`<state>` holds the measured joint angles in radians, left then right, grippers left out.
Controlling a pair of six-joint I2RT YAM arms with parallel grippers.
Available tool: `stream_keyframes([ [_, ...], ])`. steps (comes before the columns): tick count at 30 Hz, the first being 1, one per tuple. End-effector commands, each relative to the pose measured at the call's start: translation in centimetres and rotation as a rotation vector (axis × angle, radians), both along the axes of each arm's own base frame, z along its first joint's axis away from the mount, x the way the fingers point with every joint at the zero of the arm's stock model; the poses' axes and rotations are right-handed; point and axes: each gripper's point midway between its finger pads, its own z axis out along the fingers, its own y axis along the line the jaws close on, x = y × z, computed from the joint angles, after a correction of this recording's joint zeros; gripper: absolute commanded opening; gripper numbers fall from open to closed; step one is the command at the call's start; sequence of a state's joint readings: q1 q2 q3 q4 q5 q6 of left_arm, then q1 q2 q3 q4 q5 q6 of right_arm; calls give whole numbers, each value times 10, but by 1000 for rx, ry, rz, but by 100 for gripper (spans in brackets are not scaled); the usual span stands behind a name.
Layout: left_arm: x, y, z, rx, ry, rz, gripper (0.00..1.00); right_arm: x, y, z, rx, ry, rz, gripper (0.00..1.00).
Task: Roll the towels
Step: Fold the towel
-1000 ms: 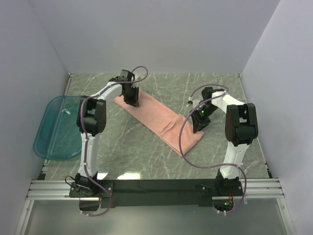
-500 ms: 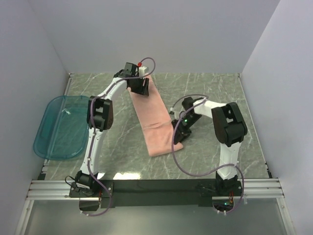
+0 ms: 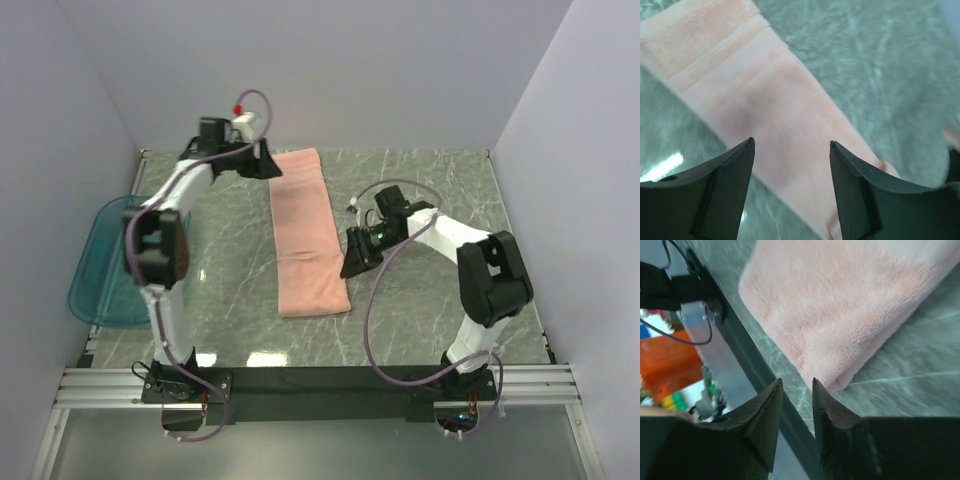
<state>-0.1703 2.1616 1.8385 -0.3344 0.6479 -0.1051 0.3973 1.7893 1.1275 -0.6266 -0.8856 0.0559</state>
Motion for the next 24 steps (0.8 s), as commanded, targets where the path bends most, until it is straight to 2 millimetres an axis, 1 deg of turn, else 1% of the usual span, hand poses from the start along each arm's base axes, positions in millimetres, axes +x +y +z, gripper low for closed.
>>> stream_keyframes([
  [1, -53, 10, 87, -145, -138, -111, 66, 30, 2, 40, 78, -166, -19, 36],
  [2, -68, 12, 86, -149, -138, -130, 65, 33, 5, 44, 89, -172, -15, 33],
  [3, -96, 13, 79, -154, -119, -151, 64, 39, 8, 51, 110, -183, -15, 32],
  [4, -113, 10, 77, -174, -105, -182, 63, 40, 12, 54, 132, -170, -15, 31],
  [5, -135, 4, 91, -216, -133, -245, 61, 38, 18, 54, 168, -136, -5, 31],
  [6, -151, 1, 87, -243, -106, -276, 59, 38, 23, 54, 183, -122, 4, 31],
  [7, -170, -1, 67, -262, -40, -292, 54, 37, 27, 46, 188, -86, 9, 31],
  [8, -186, -8, 71, -298, -42, -347, 52, 36, 29, 43, 198, -66, 16, 30],
  [9, -196, -11, 67, -330, 2, -354, 51, 37, 33, 43, 214, -50, 25, 29],
  [10, -212, -15, 51, -353, 65, -360, 50, 39, 35, 32, 205, -7, 16, 28],
  [11, -226, -25, 49, -371, 94, -393, 49, 42, 36, 27, 200, 7, 12, 27],
  [12, -232, -33, 51, -393, 87, -416, 49, 48, 39, 27, 201, 3, 11, 27],
  [13, -245, -38, 37, -399, 134, -425, 48, 52, 40, 14, 179, 28, -3, 26],
  [14, -258, -51, 33, -400, 151, -459, 47, 55, 42, 10, 177, 29, -6, 26],
  [15, -263, -58, 28, -410, 169, -461, 47, 59, 42, 5, 174, 32, -14, 26],
  [16, -274, -62, 13, -412, 218, -461, 46, 64, 44, -6, 153, 41, -32, 25],
  [17, -282, -69, -1, -409, 274, -469, 46, 68, 44, -12, 146, 45, -45, 24],
  [18, -287, -71, -12, -413, 330, -455, 46, 73, 45, -16, 143, 49, -56, 24],
  [19, -293, -71, -29, -408, 374, -442, 45, 76, 46, -28, 132, 78, -77, 23],
  [20, -297, -71, -43, -400, 427, -431, 45, 77, 47, -31, 132, 95, -80, 23],
  [21, -301, -69, -70, -383, 514, -413, 44, 82, 48, -34, 129, 102, -89, 22],
  [22, -307, -66, -86, -360, 595, -394, 43, 82, 48, -42, 117, 120, -99, 22],
  [23, -314, -63, -111, -328, 687, -374, 42, 83, 47, -46, 107, 121, -105, 22],
  [24, -316, -60, -123, -300, 688, -393, 41, 85, 46, -48, 99, 119, -109, 21],
])
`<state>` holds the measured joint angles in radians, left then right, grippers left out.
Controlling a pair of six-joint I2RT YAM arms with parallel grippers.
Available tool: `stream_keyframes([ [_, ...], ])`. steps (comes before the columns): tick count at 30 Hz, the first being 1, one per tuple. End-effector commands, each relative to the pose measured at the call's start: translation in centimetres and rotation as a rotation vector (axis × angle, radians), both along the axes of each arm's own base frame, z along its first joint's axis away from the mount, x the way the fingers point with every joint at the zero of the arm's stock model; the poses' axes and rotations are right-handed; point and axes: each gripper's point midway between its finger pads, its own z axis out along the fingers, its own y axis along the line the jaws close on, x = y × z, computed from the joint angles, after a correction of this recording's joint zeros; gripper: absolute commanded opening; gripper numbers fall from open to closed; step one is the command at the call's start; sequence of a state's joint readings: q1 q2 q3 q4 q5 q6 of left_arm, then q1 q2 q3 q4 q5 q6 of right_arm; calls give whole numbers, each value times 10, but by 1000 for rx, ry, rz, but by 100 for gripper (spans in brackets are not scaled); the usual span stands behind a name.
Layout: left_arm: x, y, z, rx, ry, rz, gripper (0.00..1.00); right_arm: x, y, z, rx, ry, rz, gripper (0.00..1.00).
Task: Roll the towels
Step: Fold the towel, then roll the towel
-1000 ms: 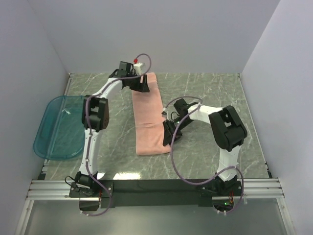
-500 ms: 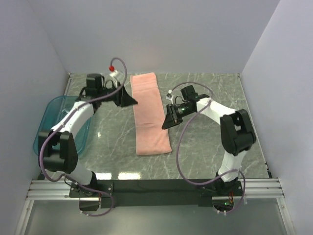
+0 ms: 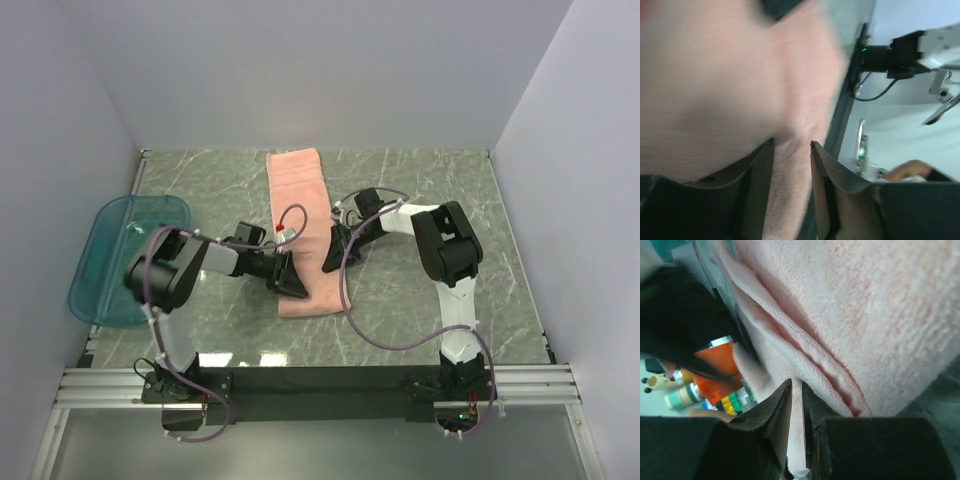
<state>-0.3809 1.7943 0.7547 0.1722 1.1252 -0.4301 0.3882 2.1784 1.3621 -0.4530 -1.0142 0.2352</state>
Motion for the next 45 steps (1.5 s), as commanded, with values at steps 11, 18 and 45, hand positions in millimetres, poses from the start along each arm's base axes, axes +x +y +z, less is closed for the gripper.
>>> stream_keyframes([
  [11, 7, 9, 18, 59, -106, -62, 56, 10, -4, 43, 0, -163, 2, 28],
  [18, -2, 29, 70, 151, -509, -9, 64, -47, -16, 85, 52, -233, 68, 31],
  [45, -55, -25, -22, 499, -1421, -579, 53, -81, -14, -11, -53, -72, 205, 27],
])
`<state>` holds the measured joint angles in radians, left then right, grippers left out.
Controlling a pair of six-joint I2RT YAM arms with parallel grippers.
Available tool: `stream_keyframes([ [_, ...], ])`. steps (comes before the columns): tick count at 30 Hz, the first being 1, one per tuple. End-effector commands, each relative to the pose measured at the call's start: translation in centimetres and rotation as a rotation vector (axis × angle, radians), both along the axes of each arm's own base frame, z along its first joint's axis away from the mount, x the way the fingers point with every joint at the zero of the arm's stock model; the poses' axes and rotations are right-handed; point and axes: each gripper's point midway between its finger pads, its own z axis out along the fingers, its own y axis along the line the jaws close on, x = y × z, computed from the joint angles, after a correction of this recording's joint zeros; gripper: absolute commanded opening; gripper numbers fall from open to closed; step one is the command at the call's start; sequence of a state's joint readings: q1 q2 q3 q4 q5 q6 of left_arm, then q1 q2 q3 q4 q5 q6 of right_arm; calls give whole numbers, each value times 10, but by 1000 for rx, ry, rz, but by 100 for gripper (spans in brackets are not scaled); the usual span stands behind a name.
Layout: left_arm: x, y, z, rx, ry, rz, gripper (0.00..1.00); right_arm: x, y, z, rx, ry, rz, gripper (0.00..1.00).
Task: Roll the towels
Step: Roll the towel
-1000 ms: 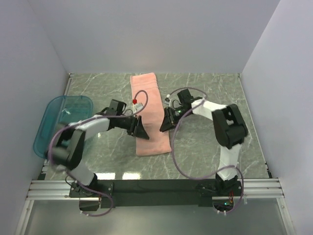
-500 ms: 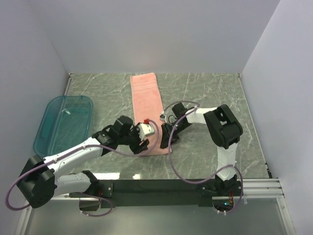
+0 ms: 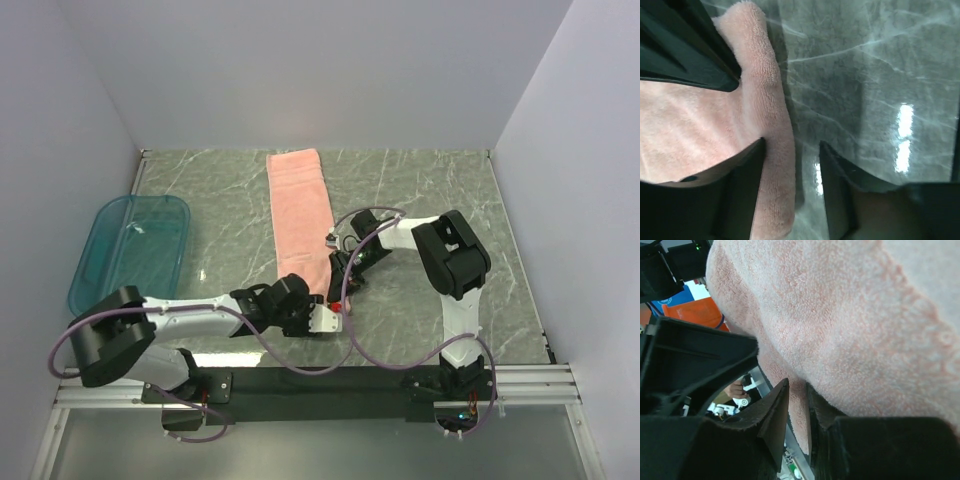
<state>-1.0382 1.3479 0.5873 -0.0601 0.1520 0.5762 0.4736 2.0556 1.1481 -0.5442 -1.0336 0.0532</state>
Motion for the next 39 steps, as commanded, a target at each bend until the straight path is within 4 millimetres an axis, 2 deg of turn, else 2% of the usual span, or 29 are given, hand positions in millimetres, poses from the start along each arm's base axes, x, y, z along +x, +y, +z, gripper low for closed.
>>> stream_keyframes([
  [1, 10, -14, -1, -19, -97, -39, 51, 9, -3, -5, -24, -109, 18, 26],
  [3, 9, -14, -7, 0, -95, -46, 42, 10, -1, 4, -12, -123, 20, 25],
  [4, 6, -10, -17, 35, -72, -49, 38, 12, -1, 8, 0, -151, 35, 25],
  [7, 3, -11, -21, 58, -44, -48, 24, 15, -1, 27, 29, -203, 61, 24],
  [11, -6, -4, -24, 94, 7, -60, 12, 50, 14, 71, 90, -405, 25, 23],
  [12, -8, -4, -24, 97, 18, -63, 6, 59, 17, 76, 94, -449, 15, 23],
  [14, -14, -5, -20, 80, 50, -68, 1, 78, 24, 78, 86, -473, 1, 23],
  [17, -22, -4, -10, 64, 89, -68, 1, 97, 27, 70, 38, -491, -11, 24],
  [18, -27, -4, -7, 56, 110, -76, 1, 103, 28, 59, 24, -491, -20, 24],
  [21, -32, -5, 4, 38, 148, -66, 0, 104, 31, 34, -22, -457, -37, 25],
  [24, -36, -6, 14, 21, 205, -59, 0, 91, 32, 14, -44, -394, -25, 24],
  [30, -10, -10, 41, -70, 303, 25, 0, 73, 30, -5, -63, -371, 6, 23],
  [35, 26, -10, 64, -138, 303, 99, 0, 64, 29, -9, -62, -352, 24, 22],
  [39, 61, -5, 69, -174, 270, 171, 0, 59, 31, -6, -58, -352, 44, 22],
])
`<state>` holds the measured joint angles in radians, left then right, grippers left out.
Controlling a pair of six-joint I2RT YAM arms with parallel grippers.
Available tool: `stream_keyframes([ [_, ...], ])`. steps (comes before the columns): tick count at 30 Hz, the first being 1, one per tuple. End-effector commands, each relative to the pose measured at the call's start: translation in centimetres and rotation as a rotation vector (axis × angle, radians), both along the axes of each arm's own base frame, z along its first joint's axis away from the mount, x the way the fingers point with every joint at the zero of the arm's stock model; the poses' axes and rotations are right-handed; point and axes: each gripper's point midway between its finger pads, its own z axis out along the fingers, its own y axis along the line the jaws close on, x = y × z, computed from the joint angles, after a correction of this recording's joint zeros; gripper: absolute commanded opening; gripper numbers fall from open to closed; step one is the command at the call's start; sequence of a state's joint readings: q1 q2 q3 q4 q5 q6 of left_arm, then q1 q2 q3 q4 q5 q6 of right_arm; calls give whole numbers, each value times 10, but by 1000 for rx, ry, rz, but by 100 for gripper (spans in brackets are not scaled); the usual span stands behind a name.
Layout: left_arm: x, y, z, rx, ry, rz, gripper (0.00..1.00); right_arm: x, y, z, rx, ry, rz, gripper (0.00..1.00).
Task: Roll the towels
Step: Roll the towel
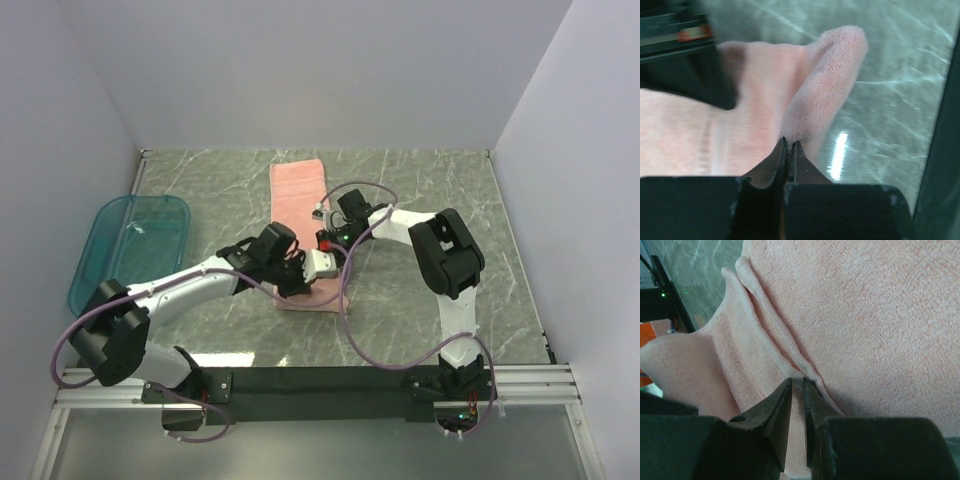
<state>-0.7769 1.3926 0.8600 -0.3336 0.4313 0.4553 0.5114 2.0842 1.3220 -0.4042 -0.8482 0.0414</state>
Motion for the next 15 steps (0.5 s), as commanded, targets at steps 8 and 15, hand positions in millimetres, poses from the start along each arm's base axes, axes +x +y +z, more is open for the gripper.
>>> stream_keyframes([
  [8, 71, 8, -6, -11, -71, 108, 0, 18, 2, 17, -66, -104, 39, 30],
  [15, 89, 10, -3, -22, -76, 120, 1, 56, 2, 41, -55, -130, -28, 32],
])
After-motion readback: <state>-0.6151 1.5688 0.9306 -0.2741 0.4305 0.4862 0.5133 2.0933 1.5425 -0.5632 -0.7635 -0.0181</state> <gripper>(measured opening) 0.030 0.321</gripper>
